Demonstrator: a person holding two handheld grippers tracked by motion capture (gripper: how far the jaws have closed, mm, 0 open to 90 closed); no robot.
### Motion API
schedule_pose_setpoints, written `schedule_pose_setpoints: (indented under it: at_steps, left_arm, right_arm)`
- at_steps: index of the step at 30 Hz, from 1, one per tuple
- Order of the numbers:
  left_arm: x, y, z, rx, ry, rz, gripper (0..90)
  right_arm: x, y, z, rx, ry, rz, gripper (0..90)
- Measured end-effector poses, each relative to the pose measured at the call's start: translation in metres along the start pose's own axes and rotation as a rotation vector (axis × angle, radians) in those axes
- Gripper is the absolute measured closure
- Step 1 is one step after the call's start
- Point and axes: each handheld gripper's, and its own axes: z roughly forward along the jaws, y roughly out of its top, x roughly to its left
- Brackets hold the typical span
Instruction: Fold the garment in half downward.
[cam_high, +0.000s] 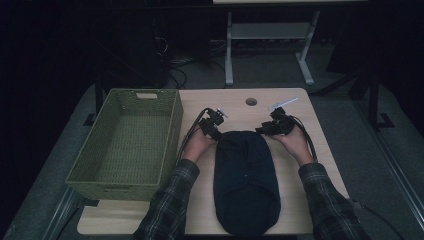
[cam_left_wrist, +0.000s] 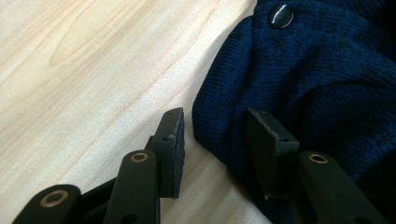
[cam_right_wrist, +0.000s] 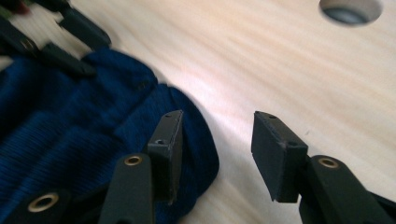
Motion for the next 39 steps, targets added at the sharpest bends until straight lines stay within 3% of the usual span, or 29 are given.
schedule_pose_setpoints:
  at_steps: [7,13,20,28,35,39]
  left_arm:
    - [0.000,-0.001,0.001,-0.007,-0.010,-0.008,60.4]
    - [-0.001,0.000,0.000,-0.002,-0.015,-0.013,63.2]
    - [-0.002,0.000,0.000,0.001,-0.018,-0.022,69.3]
    - [-0.004,0.001,-0.001,0.012,-0.020,-0.047,75.0]
    - [-0.002,0.002,-0.005,-0.022,-0.027,-0.055,77.4]
    - [-0.002,0.005,-0.014,-0.059,-0.025,-0.062,79.0]
  right_arm:
    - [0.002,-0.007,0.013,0.067,0.006,-0.022,54.7]
    - [0.007,-0.013,0.015,0.067,0.006,-0.028,60.6]
    - [0.010,-0.013,0.016,0.073,0.034,-0.030,76.0]
    - [0.012,-0.015,0.015,0.053,0.044,-0.033,81.4]
    - [0.009,-0.013,0.011,0.066,0.026,0.000,82.5]
    - [0.008,-0.011,0.005,0.062,-0.005,-0.010,82.8]
